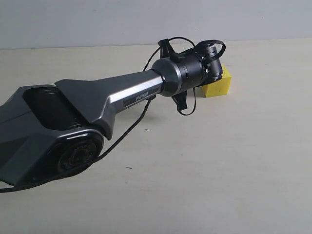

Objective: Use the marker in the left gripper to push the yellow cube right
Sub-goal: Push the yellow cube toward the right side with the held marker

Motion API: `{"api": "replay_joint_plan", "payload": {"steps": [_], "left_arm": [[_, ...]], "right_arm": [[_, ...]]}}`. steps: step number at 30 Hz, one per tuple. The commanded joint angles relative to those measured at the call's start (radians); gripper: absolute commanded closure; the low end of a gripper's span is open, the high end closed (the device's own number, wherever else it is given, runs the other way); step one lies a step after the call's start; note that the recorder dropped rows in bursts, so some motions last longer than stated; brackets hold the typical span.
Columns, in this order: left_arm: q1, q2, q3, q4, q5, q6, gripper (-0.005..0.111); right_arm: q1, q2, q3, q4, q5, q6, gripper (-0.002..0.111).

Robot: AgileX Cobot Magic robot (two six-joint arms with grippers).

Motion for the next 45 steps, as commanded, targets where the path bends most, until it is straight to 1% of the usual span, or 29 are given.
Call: {"api": "replay_joint_plan", "payload": {"steps": [1,6,8,14,17,20,24,28,32,38,42,45], "left_arm": [[-0.004,-0.007,-0.008,-0.042,-0.063,-0.002,0.107],[-0.013,-0.007,-0.008,-0.086,-0.191,-0.012,0.107],[-0.013,-0.007,-0.008,-0.090,-0.182,-0.012,0.107],[-0.001,-0.007,-0.008,-0.003,-0.076,-0.012,0.107],[0.000,-0.007,-0.008,-0.001,-0.066,0.015,0.107],[0.000,-0.007,-0.008,-0.001,-0.082,0.022,0.107],[-0.009,-0.007,-0.008,-0.058,-0.107,0.084,0.107],[-0.011,0.006,-0.013,-0.045,-0.116,0.084,0.107],[-0.007,0.006,-0.013,-0.049,-0.165,0.075,0.107],[-0.001,0.006,-0.013,-0.057,-0.160,0.075,0.107],[-0.001,0.006,-0.026,-0.106,-0.221,0.024,0.107],[-0.001,0.006,-0.030,-0.121,-0.213,0.044,0.107]], "right_arm": [[-0.003,-0.006,0.004,-0.003,-0.001,-0.004,0.108],[-0.003,-0.006,0.004,-0.003,-0.001,-0.004,0.108],[-0.003,-0.006,0.004,-0.003,-0.001,-0.004,0.108],[-0.003,-0.006,0.004,-0.003,-0.001,-0.004,0.108],[-0.003,-0.006,0.004,-0.003,-0.001,-0.004,0.108],[-0.003,-0.006,0.004,-0.003,-0.001,-0.004,0.108],[-0.003,-0.006,0.004,-0.003,-0.001,-0.004,0.108],[-0.003,-0.006,0.004,-0.003,-0.001,-0.004,0.108],[-0.003,-0.006,0.004,-0.003,-0.001,-0.004,0.108],[-0.003,-0.006,0.004,-0.003,-0.001,-0.004,0.108],[-0.003,-0.006,0.004,-0.003,-0.001,-0.004,0.108],[-0.003,-0.006,0.004,-0.003,-0.001,-0.004,0.108]]}}
